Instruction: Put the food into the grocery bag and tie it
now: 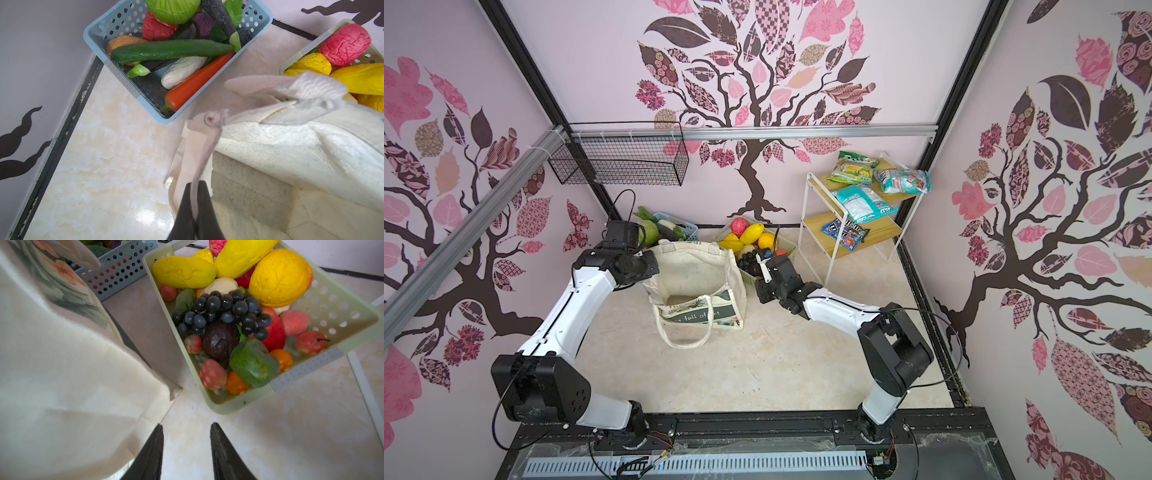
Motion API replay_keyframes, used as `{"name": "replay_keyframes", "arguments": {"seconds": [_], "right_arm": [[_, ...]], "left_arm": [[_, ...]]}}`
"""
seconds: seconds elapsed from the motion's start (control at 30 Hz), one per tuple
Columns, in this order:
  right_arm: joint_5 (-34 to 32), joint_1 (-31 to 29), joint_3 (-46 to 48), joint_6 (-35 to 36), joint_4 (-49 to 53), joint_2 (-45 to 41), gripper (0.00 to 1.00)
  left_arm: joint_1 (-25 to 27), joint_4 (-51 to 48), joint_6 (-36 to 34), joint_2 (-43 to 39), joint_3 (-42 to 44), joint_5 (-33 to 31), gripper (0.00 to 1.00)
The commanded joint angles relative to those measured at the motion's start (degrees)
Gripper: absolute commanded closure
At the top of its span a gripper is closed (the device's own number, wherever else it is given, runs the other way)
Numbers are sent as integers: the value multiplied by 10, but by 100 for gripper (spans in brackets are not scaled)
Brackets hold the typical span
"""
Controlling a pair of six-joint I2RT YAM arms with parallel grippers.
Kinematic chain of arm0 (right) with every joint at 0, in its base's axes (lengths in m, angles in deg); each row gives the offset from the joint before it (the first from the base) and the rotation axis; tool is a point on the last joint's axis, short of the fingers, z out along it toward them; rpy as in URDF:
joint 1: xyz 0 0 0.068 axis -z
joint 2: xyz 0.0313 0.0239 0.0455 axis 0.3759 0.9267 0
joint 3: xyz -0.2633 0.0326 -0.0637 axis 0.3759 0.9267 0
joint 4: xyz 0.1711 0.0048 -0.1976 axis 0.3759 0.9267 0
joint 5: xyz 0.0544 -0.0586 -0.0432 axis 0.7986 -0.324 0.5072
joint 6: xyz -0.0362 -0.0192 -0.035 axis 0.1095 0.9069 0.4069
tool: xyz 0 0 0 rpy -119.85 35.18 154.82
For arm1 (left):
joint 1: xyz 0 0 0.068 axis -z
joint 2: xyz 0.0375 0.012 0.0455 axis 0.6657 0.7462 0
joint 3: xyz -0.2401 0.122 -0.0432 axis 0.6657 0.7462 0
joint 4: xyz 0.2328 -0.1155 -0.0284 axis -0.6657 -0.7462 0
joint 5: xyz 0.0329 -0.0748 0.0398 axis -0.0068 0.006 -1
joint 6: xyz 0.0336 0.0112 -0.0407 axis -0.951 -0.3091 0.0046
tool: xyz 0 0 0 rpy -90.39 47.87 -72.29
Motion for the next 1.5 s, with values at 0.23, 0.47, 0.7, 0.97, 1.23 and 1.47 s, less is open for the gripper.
{"name": "replay_keyframes", "arguments": {"seconds": [0.23, 0.47, 0.7, 0.97, 1.23, 1.47], "right_arm": [[-33, -2, -86, 56, 34, 100, 65], [-32, -2, -120, 69, 51, 143, 66], [-31, -2, -130, 79, 56, 175, 74], [-14, -2, -120, 66, 73, 160, 87], [38, -8, -77, -9, 86, 100, 91], [36, -19, -6, -65, 103, 35, 93]], "left_arm": [[-3, 1, 5, -14, -1, -5, 100], [-4, 9, 13, -24, 14, 9, 100], [-4, 8, 17, -31, 11, 12, 100], [-36, 11, 39, -57, 25, 36, 100], [-62, 18, 44, -66, 33, 61, 100], [-63, 24, 47, -69, 51, 81, 100]]}}
